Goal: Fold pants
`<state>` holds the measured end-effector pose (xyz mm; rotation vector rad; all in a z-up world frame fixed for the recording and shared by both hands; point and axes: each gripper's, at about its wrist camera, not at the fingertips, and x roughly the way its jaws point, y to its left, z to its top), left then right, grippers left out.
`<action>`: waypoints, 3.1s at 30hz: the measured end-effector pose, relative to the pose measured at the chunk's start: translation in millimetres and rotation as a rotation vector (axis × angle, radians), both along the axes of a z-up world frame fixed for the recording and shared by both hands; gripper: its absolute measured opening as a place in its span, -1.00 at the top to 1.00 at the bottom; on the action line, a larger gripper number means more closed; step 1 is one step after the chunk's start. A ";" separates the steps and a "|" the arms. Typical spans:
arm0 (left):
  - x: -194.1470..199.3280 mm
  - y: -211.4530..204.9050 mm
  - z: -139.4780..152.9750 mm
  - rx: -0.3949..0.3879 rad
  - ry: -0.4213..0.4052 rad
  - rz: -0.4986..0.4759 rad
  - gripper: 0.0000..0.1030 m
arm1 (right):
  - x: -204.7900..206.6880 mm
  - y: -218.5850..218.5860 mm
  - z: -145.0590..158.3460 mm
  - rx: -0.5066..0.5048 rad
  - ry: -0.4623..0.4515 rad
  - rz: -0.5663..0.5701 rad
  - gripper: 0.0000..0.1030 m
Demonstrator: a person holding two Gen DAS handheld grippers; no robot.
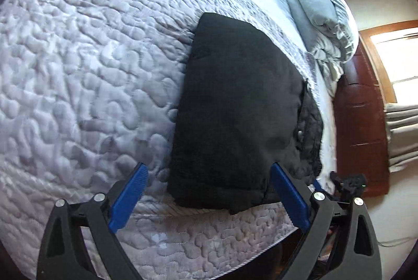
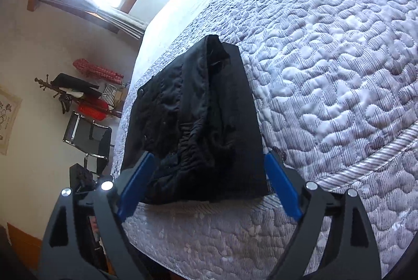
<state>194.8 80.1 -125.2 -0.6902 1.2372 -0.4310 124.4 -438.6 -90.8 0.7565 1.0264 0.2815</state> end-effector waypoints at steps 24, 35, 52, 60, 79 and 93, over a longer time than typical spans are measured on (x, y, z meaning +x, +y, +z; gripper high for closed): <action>46.8 -41.3 -35.0 -0.171 0.159 -0.139 -0.93 | 23.0 -24.4 -38.5 0.185 0.093 0.011 -0.79; 60.0 -61.4 -40.1 -0.126 0.216 -0.157 -0.93 | 38.3 -17.4 -64.7 0.256 0.160 0.050 -0.96; 51.2 -62.2 -38.5 -0.121 0.161 -0.103 -0.59 | 50.7 43.1 -22.4 0.002 0.025 0.184 0.19; 54.1 -41.8 -32.9 -0.154 0.120 -0.068 -0.17 | 67.0 80.4 1.8 -0.064 -0.055 0.198 0.28; 95.5 29.9 -15.5 -0.089 0.015 0.066 -0.03 | 163.2 142.4 8.0 -0.043 -0.113 0.265 0.30; 98.1 17.4 -32.0 -0.022 -0.061 0.025 -0.51 | 167.7 116.8 -64.6 0.087 0.002 0.211 -0.02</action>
